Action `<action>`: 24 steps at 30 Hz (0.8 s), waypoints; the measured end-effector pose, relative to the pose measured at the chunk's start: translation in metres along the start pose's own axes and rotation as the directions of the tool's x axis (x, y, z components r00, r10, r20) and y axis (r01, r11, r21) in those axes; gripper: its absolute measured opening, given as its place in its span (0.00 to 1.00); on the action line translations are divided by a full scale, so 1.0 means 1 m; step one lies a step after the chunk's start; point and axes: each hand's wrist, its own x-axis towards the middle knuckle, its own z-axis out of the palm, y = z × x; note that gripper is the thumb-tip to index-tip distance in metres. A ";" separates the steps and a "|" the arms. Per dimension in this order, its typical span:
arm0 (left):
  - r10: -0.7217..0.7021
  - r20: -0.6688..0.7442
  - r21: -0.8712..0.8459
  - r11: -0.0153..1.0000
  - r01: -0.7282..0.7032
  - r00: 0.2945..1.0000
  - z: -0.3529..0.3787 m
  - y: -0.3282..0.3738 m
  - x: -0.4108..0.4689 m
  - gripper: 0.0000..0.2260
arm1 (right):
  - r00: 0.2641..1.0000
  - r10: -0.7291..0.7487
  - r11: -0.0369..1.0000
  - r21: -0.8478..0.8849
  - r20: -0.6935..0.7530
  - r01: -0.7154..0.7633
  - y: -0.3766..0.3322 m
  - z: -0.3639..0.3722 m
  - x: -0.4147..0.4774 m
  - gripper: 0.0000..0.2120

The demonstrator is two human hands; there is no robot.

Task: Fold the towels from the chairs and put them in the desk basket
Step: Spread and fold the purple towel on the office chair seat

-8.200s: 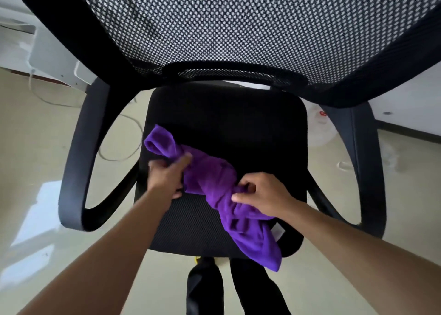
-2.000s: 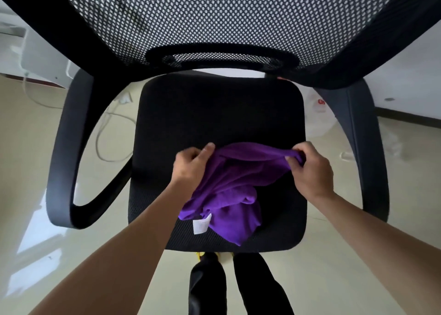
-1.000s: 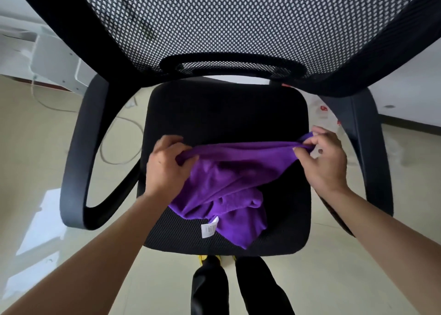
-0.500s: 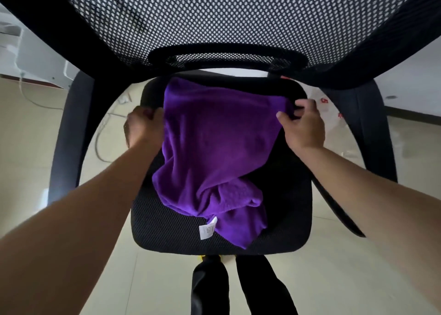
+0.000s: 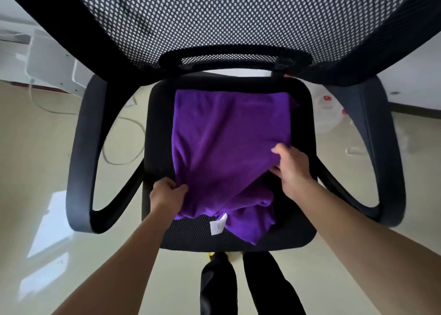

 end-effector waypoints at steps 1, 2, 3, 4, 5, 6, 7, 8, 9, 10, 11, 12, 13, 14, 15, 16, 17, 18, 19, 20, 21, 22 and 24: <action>-0.017 0.027 0.021 1.000 0.017 0.999 -0.001 -0.003 -0.003 0.13 | 0.998 -0.034 0.997 -0.064 -0.049 0.030 0.002 -0.009 -0.002 0.04; -0.034 0.063 0.049 0.998 0.031 0.997 -0.001 -0.006 -0.005 0.13 | 0.993 -0.081 0.983 -0.171 -0.086 0.065 0.006 -0.019 -0.004 0.07; -0.047 0.100 0.088 0.995 0.039 0.994 -0.001 -0.009 -0.008 0.13 | 0.989 -0.118 0.955 -0.283 -0.091 0.088 0.013 -0.029 -0.007 0.10; -0.058 0.138 0.124 0.991 0.041 0.989 -0.001 -0.011 -0.010 0.13 | 0.988 -0.133 0.913 -0.397 -0.074 0.093 0.020 -0.038 -0.008 0.12; -0.064 0.178 0.157 0.987 0.036 0.982 -0.002 -0.012 -0.010 0.14 | 0.991 -0.122 0.863 -0.499 -0.050 0.081 0.027 -0.046 -0.008 0.13; -0.067 0.219 0.188 0.982 0.025 0.973 -0.003 -0.012 -0.008 0.14 | 0.994 -0.103 0.809 -0.584 -0.031 0.066 0.032 -0.053 -0.007 0.13; -0.064 0.248 0.214 0.977 0.010 0.966 -0.006 -0.009 -0.005 0.13 | 0.995 -0.101 0.760 -0.646 -0.020 0.064 0.033 -0.057 -0.003 0.12; -0.056 0.261 0.238 0.971 -0.008 0.964 -0.009 -0.004 -0.002 0.13 | 0.992 -0.127 0.729 -0.681 -0.026 0.075 0.031 -0.059 0.004 0.13; -0.035 0.250 0.258 0.966 -0.032 0.968 -0.013 0.005 0.002 0.12 | 0.984 -0.173 0.716 -0.692 -0.047 0.093 0.024 -0.059 0.012 0.15; 0.009 0.206 0.271 0.960 -0.066 0.978 -0.017 0.016 0.008 0.13 | 0.969 -0.233 0.713 -0.692 -0.082 0.112 0.011 -0.056 0.020 0.18; 0.065 0.130 0.263 0.960 -0.097 0.989 -0.019 0.029 0.015 0.16 | 0.949 -0.290 0.718 -0.684 -0.122 0.131 -0.002 -0.052 0.031 0.21; 0.126 0.034 0.248 0.960 -0.130 0.991 -0.021 0.045 0.023 0.20 | 0.936 -0.323 0.738 -0.657 -0.142 0.154 -0.018 -0.046 0.041 0.24; 0.178 -0.051 0.218 0.962 -0.163 0.983 -0.023 0.063 0.032 0.23 | 0.934 -0.329 0.760 -0.625 -0.136 0.177 -0.034 -0.040 0.050 0.26; 0.227 -0.106 0.177 0.962 -0.207 0.968 -0.022 0.082 0.042 0.24 | 0.940 -0.324 0.767 -0.610 -0.105 0.196 -0.046 -0.035 0.059 0.27; 0.289 -0.129 0.142 0.952 -0.270 0.949 -0.021 0.101 0.052 0.26 | 0.947 -0.320 0.737 -0.638 -0.039 0.223 -0.055 -0.030 0.064 0.26; 0.360 -0.114 0.149 0.928 -0.342 0.926 -0.018 0.118 0.061 0.28 | 0.948 -0.313 0.660 -0.706 0.050 0.255 -0.060 -0.026 0.070 0.23; 0.436 -0.074 0.215 0.885 -0.412 0.897 -0.016 0.132 0.066 0.30 | 0.944 -0.304 0.547 -0.787 0.130 0.285 -0.061 -0.024 0.073 0.17; 0.506 -0.015 0.340 0.814 -0.471 0.863 -0.012 0.142 0.070 0.30 | 0.934 -0.306 0.422 -0.853 0.185 0.307 -0.060 -0.022 0.074 0.13; 0.558 0.052 0.473 0.717 -0.513 0.828 -0.008 0.149 0.071 0.27 | 0.916 -0.336 0.321 -0.888 0.218 0.329 -0.059 -0.022 0.074 0.11; 0.590 0.109 0.576 0.618 -0.535 0.800 -0.003 0.154 0.072 0.23 | 0.888 -0.395 0.262 -0.898 0.236 0.354 -0.058 -0.022 0.074 0.11; 0.611 0.138 0.645 0.542 -0.538 0.780 0.000 0.156 0.071 0.18 | 0.854 -0.461 0.238 -0.894 0.241 0.380 -0.057 -0.023 0.072 0.11; 0.618 0.143 0.685 0.502 -0.528 0.773 0.003 0.157 0.069 0.13 | 0.821 -0.518 0.236 -0.882 0.241 0.408 -0.058 -0.024 0.072 0.11; 0.608 0.105 0.685 0.529 -0.501 0.787 0.003 0.155 0.069 0.10 | 0.787 -0.572 0.282 -0.845 0.232 0.454 -0.064 -0.024 0.071 0.12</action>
